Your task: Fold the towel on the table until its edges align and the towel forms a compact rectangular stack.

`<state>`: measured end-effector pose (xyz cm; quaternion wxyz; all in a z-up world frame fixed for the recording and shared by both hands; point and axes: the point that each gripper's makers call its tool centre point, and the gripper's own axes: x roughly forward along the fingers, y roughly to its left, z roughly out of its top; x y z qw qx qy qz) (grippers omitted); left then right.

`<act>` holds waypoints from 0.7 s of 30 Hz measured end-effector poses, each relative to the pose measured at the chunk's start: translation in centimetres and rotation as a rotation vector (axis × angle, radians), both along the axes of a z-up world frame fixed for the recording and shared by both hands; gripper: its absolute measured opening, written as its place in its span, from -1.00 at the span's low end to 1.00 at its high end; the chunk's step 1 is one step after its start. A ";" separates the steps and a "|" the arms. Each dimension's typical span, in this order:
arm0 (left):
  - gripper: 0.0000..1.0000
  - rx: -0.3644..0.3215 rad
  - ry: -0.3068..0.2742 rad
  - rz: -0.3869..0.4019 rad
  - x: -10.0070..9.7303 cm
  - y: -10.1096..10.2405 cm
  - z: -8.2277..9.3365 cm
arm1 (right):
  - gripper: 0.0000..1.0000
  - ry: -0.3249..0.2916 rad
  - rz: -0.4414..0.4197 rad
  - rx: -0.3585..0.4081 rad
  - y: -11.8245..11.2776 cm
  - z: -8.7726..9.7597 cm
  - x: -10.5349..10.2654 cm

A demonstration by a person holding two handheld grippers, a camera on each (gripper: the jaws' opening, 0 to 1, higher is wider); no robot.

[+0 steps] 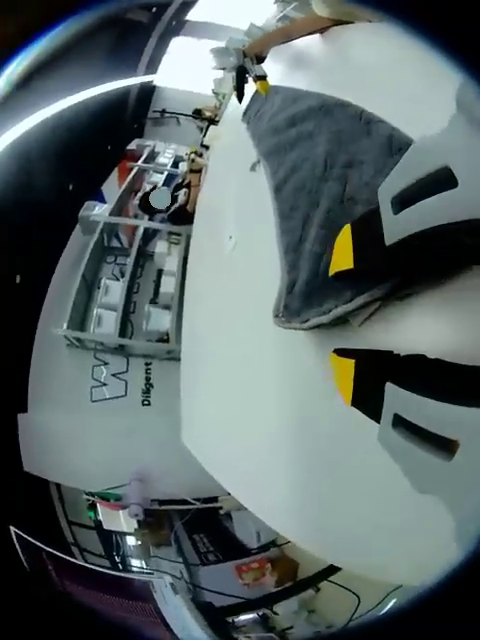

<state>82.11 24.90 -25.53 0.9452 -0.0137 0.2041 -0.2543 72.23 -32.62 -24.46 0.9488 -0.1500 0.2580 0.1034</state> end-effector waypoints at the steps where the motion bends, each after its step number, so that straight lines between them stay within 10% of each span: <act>1: -0.52 0.003 0.000 -0.006 0.0 -0.1 -0.1 | 0.93 0.002 0.000 -0.004 0.0 -0.1 -0.1; 21: -0.93 -0.014 -0.034 -0.024 -0.2 -0.4 0.3 | 0.93 0.027 -0.002 -0.014 -0.2 -0.7 -0.1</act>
